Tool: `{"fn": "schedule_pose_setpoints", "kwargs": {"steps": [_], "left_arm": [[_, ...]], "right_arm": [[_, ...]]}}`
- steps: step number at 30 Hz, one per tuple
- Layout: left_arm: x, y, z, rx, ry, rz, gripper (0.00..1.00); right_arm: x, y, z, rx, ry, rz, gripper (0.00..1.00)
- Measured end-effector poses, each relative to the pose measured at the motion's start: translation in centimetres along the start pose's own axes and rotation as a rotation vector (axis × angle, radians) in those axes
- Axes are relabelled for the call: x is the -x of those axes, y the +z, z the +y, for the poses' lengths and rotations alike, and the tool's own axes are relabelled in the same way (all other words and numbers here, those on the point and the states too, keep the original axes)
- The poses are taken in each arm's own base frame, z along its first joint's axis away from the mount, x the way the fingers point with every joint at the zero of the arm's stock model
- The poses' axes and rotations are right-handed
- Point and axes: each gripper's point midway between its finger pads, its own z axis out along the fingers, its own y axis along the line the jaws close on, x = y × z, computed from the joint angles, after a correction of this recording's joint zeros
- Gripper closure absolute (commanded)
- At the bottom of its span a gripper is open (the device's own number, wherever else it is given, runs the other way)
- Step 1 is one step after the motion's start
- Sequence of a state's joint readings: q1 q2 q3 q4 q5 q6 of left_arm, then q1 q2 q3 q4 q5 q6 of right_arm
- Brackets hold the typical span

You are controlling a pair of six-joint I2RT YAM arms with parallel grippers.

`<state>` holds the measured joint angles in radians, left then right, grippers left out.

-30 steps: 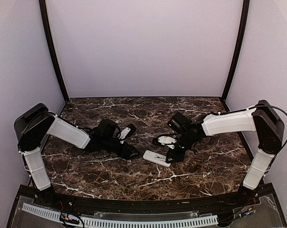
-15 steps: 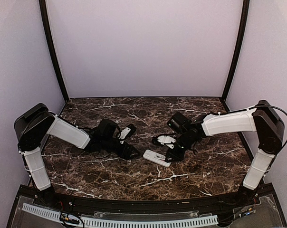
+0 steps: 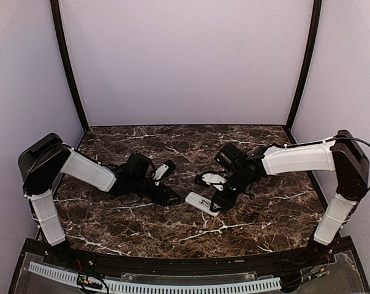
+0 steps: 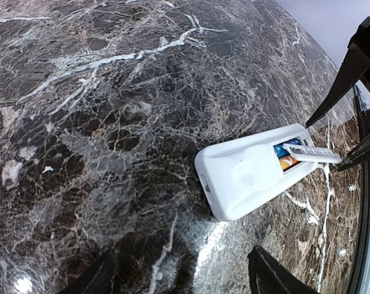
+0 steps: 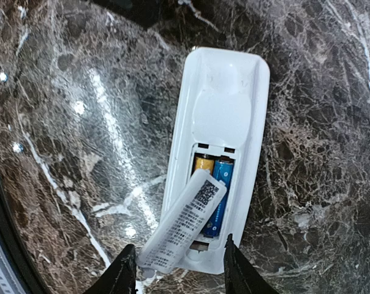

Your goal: Load the batteries into the remote control

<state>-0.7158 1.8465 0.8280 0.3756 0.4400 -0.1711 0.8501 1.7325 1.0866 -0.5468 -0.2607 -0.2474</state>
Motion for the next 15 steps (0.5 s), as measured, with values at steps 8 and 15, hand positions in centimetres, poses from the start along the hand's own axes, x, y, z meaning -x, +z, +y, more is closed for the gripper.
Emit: {"fn": "schedule_pose_setpoints", "kwargs": {"steps": [8,15], "left_arm": [[-0.1,0.4,-1.0,-0.068,0.05,0.015,0.27],[0.1,0.8,-1.3,-0.092,0.058,0.022,0.32]], "right_arm": [[3.2,-3.9,0.6,0.003,0.098,-0.155,0.54],[3.8,-4.8,0.5,0.0,0.275,-0.203,0.64]]}}
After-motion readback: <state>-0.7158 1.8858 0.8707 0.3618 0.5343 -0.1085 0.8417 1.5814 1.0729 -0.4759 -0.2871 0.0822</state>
